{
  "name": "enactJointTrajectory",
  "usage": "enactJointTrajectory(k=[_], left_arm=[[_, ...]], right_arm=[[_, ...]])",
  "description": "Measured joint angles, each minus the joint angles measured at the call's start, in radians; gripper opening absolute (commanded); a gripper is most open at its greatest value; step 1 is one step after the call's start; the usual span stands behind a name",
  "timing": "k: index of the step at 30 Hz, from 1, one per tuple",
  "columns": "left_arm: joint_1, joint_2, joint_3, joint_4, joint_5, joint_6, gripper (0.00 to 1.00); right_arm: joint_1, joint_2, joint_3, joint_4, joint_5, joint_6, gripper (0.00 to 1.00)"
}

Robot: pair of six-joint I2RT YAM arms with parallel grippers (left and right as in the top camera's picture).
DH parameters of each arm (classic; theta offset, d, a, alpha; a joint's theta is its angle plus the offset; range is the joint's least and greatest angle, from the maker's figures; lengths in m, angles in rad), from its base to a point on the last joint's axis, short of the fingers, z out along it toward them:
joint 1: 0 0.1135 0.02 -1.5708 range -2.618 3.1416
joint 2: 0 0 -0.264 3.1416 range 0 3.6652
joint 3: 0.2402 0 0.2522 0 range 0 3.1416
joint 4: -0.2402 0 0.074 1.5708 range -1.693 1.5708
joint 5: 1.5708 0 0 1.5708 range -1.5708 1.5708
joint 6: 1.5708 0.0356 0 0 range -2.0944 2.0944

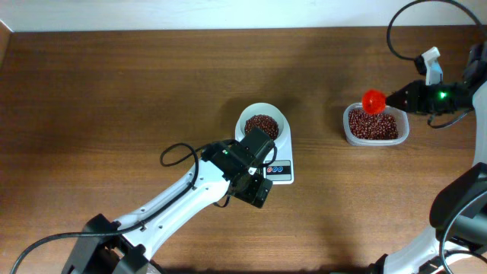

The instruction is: Scoop item into bowl and weigh 50g on scale

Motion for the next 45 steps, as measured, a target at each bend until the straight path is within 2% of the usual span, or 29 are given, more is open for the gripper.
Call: enactJointTrajectory(k=[6, 16, 26, 36, 45], left_arm=[[0.0, 0.0, 0.0, 0.0, 0.0, 0.0, 0.99], [0.0, 0.0, 0.0, 0.0, 0.0, 0.0, 0.99], [0.0, 0.0, 0.0, 0.0, 0.0, 0.0, 0.99], [0.0, 0.0, 0.0, 0.0, 0.0, 0.0, 0.99], [0.0, 0.0, 0.0, 0.0, 0.0, 0.0, 0.99]], right_arm=[[0.112, 0.0, 0.001, 0.002, -0.058, -0.042, 0.04], [0.401, 0.0, 0.001, 0.106, -0.07, -0.056, 0.04], [0.516, 0.001, 0.071, 0.114, -0.035, -0.11, 0.04], [0.489, 0.001, 0.077, 0.114, 0.05, -0.066, 0.04], [0.198, 0.001, 0.081, -0.021, 0.197, 0.05, 0.04]])
